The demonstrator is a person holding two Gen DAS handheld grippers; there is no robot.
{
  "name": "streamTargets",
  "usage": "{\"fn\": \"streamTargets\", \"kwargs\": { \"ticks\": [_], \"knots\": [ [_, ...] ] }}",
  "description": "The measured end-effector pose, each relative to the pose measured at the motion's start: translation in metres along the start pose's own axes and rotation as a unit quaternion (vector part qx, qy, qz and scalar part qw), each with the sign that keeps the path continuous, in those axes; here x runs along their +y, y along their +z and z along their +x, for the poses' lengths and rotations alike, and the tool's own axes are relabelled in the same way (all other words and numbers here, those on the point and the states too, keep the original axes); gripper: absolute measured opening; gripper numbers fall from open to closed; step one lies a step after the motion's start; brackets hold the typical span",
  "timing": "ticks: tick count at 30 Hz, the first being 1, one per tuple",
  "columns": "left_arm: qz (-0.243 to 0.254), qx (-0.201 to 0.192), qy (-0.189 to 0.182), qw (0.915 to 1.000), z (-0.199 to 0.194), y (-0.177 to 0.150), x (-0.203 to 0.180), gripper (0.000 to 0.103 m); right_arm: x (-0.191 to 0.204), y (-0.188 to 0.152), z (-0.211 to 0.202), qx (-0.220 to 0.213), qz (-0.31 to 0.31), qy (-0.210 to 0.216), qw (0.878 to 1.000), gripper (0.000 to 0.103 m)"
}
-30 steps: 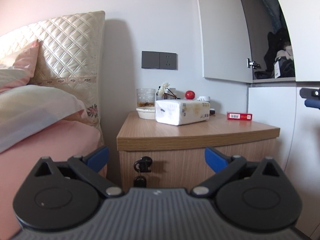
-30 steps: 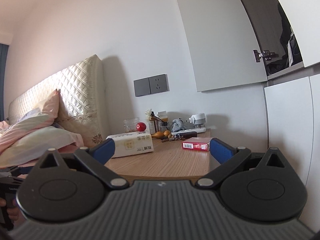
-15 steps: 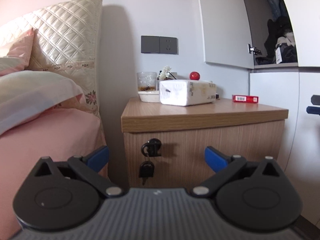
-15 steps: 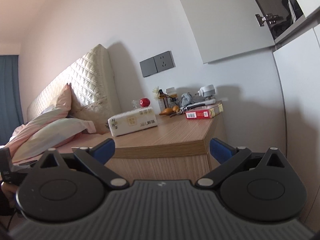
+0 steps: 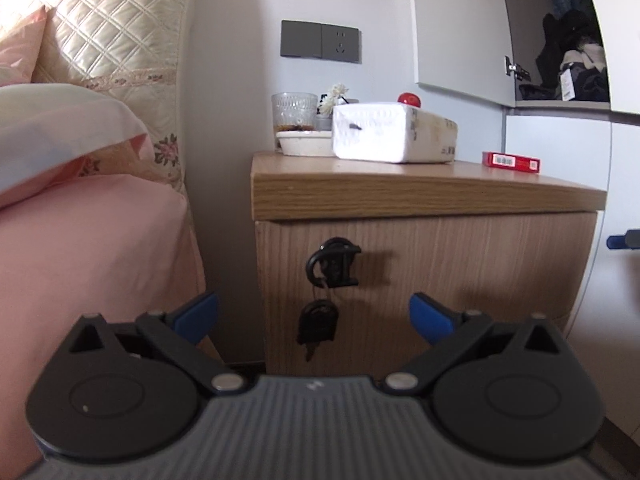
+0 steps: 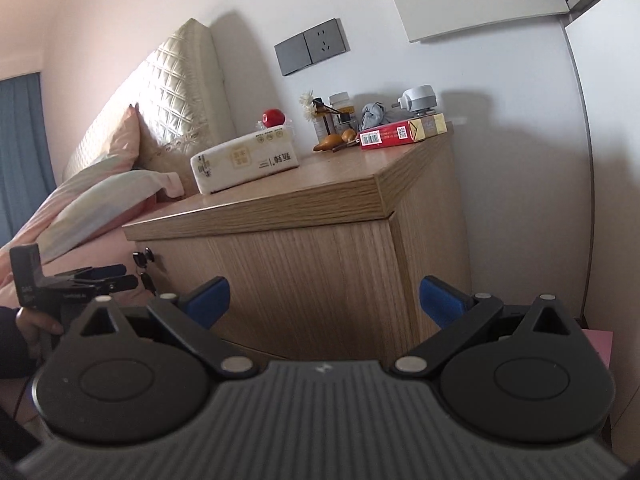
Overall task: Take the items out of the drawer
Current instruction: 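Move the left gripper onto the black drawer handle and close it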
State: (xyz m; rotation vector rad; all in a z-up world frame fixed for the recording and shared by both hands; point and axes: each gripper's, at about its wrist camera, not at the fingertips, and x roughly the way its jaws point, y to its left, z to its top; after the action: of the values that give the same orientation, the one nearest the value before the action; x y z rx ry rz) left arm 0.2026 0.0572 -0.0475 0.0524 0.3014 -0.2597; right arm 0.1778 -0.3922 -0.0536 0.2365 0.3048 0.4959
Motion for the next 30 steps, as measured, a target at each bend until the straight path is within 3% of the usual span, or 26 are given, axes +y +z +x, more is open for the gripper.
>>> {"fn": "streamTargets", "kwargs": {
  "ticks": [3, 10, 15, 18, 30],
  "knots": [
    [0.003, 0.003, -0.003, 1.0000, 0.012, 0.001, 0.002, 0.102, -0.004, -0.002, 0.009, 0.004, -0.020, 0.000, 1.000, 0.103],
    [-0.001, 0.006, -0.013, 0.9999, 0.026, 0.007, 0.009, 0.099, -0.030, 0.000, 0.024, -0.004, 0.014, 0.015, 1.000, 0.100],
    [0.018, 0.015, -0.010, 0.9997, 0.032, 0.012, 0.006, 0.098, -0.034, 0.003, 0.037, 0.005, 0.002, 0.040, 0.999, 0.100],
    [0.029, 0.018, -0.010, 0.9994, 0.034, 0.015, 0.002, 0.097, -0.037, 0.003, 0.042, 0.006, 0.002, 0.035, 0.999, 0.074],
    [0.038, 0.028, -0.037, 0.9982, 0.041, 0.014, -0.003, 0.092, -0.046, 0.001, 0.045, 0.001, 0.015, 0.048, 0.999, 0.073]
  ]
}}
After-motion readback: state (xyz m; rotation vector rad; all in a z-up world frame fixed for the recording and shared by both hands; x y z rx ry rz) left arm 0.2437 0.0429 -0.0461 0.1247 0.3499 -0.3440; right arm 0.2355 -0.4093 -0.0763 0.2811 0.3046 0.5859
